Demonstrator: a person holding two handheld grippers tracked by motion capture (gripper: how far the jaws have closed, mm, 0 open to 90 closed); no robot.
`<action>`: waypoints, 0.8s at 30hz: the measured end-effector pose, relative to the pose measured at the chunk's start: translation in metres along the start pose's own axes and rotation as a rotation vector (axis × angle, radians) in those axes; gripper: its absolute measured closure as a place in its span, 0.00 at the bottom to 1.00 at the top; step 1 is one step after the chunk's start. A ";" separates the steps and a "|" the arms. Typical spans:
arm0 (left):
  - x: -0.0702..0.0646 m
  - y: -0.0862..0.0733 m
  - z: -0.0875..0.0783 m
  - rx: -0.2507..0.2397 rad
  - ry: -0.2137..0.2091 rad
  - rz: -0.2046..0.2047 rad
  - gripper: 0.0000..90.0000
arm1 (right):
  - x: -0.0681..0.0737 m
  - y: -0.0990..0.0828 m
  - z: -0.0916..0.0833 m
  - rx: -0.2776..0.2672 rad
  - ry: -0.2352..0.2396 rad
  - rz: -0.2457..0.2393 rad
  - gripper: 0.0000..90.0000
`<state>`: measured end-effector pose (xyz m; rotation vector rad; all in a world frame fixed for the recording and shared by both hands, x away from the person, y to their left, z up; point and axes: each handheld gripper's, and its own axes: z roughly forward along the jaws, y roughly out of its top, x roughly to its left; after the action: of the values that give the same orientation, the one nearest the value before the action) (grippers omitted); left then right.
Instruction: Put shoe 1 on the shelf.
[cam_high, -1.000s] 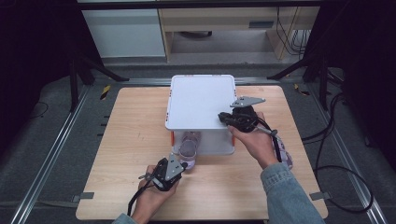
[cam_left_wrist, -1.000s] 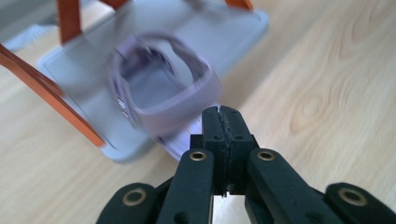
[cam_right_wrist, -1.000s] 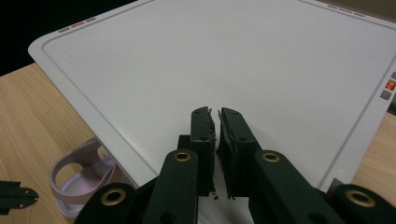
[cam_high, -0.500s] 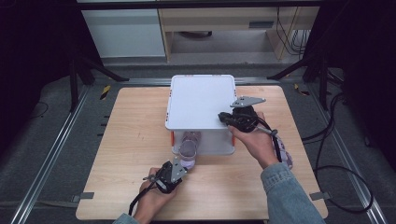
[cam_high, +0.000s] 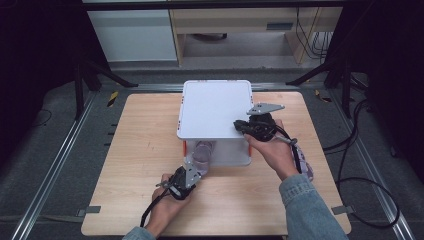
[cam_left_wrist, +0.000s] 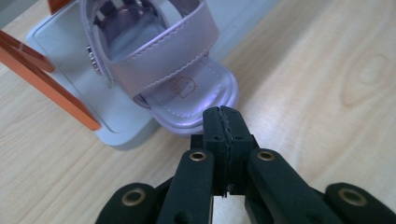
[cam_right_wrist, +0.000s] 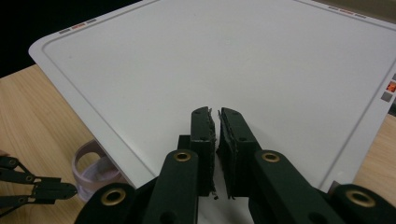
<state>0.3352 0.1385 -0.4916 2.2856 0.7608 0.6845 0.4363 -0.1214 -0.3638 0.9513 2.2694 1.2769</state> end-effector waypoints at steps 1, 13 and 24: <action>0.001 0.001 0.002 0.000 0.004 0.000 0.99 | 0.000 0.000 0.000 0.000 0.001 0.000 0.93; 0.008 0.014 0.022 -0.004 0.029 -0.010 0.99 | -0.001 0.001 0.001 0.003 0.001 0.003 0.94; 0.016 0.024 0.032 0.026 0.034 -0.029 0.99 | -0.001 0.001 0.002 0.001 0.001 0.001 0.94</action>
<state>0.3744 0.1213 -0.4919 2.2873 0.8222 0.7060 0.4385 -0.1212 -0.3639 0.9520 2.2715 1.2767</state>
